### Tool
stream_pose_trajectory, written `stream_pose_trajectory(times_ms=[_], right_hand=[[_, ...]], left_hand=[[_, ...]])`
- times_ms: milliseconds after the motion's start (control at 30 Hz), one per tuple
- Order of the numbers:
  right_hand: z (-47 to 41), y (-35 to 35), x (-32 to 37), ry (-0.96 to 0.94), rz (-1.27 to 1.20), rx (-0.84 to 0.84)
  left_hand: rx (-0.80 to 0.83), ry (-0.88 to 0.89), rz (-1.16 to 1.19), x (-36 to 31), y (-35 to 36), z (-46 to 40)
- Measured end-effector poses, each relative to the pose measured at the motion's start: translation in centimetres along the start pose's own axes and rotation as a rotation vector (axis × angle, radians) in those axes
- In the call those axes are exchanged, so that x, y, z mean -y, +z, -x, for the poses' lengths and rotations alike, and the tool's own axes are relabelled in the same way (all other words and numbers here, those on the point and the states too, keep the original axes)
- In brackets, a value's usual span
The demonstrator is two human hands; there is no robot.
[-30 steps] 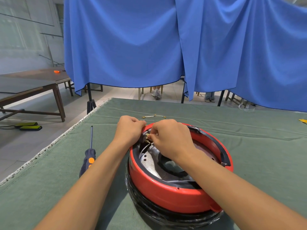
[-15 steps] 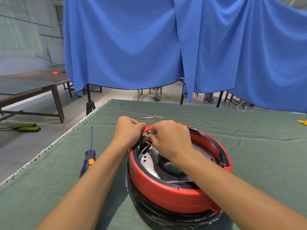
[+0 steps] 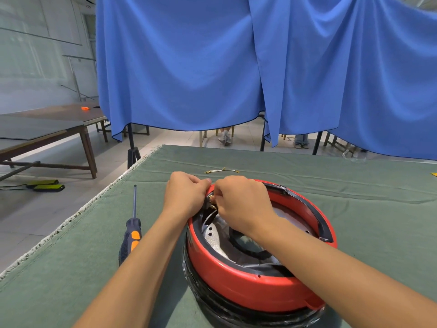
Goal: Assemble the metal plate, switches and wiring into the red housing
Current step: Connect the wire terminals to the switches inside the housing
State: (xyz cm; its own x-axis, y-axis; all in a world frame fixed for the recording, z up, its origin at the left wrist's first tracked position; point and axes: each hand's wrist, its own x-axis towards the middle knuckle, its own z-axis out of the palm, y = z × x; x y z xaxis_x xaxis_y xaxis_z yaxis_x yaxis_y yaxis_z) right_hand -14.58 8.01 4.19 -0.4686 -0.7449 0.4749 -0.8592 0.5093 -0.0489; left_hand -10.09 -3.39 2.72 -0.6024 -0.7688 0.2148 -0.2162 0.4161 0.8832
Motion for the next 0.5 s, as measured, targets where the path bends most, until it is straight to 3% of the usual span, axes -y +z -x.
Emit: stream_pose_trajectory(times_ms=[300,500], right_hand=[[0.0,-0.3,-1.1,0.084,-0.203,0.059],[0.1,-1.0,-2.5,0.297,-0.5,-0.161]], left_hand=[[0.033,0.013,0.031,0.1,-0.2,0.0],[0.155,0.039,0.157,0.1,-0.2,0.0]])
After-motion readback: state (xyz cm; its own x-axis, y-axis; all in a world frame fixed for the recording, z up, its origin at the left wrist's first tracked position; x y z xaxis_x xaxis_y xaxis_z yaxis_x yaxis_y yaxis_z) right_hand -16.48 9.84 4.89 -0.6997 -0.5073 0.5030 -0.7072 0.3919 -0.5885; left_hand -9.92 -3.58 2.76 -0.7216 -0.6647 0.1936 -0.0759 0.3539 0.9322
